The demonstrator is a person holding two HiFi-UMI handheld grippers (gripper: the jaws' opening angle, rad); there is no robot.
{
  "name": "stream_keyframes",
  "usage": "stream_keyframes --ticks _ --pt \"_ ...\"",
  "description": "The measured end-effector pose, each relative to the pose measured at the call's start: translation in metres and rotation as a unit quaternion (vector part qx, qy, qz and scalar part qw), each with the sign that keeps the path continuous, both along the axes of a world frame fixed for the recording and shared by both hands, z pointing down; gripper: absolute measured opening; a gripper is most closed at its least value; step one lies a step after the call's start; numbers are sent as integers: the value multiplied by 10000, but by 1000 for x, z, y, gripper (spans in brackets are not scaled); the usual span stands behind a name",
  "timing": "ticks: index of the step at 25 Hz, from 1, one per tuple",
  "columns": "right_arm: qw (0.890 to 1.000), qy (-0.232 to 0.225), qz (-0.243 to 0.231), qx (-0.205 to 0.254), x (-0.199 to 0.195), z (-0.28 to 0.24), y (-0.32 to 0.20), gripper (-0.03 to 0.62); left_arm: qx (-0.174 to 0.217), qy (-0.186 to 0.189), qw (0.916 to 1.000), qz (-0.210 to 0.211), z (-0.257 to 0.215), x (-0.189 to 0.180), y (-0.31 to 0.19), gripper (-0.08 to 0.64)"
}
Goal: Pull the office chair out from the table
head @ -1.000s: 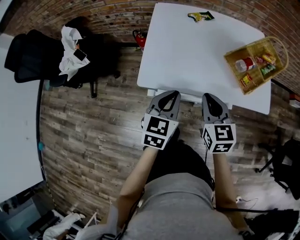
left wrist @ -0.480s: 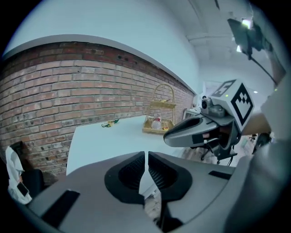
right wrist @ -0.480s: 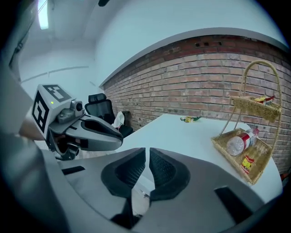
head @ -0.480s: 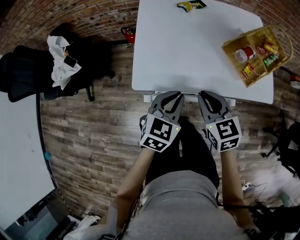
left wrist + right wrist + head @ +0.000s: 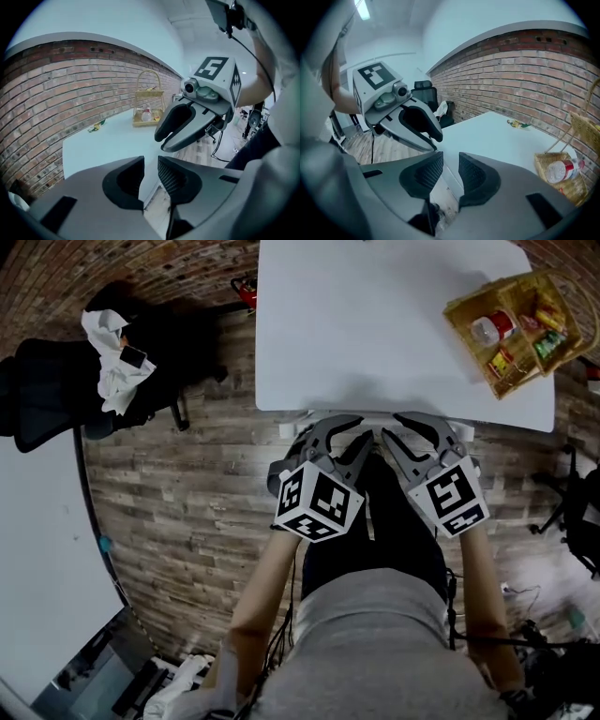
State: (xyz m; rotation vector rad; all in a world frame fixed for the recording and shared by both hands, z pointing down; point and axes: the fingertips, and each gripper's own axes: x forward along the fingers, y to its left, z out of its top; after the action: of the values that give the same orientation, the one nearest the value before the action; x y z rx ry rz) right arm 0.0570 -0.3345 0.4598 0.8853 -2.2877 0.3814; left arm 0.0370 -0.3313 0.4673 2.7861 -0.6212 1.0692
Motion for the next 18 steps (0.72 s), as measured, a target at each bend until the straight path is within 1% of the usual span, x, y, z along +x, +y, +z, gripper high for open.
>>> stream_keyframes --ticks 2,3,5,7,9,11,15,16,18 --pt "9984 310 -472 70 -2 5 4 115 -46 -53 9998 163 3 4 1 91" --pt "9958 499 -755 126 -4 8 6 115 -77 -81 9995 279 5 6 3 103" --pt "9874 945 -1251 206 -6 15 10 121 -123 -223 9981 555 11 10 6 145" --pt "9768 1403 -1601 227 -6 25 13 140 -142 -446 9958 793 20 14 10 163" --pt "9668 1753 -1843 242 -5 35 14 147 -155 -677 9930 959 30 16 12 166" --pt "9584 1981 -2038 265 -4 46 15 147 -141 -890 9900 1088 37 19 11 173" --pt "9421 2364 -2366 241 -3 66 16 158 -102 -1118 9854 1282 44 22 9 175" --pt "9391 2456 -2397 200 -2 69 17 158 -114 -1195 9833 1368 47 23 11 175" --pt "9358 2567 -2413 98 -1 73 19 158 -165 -1453 9760 1611 56 22 16 175"
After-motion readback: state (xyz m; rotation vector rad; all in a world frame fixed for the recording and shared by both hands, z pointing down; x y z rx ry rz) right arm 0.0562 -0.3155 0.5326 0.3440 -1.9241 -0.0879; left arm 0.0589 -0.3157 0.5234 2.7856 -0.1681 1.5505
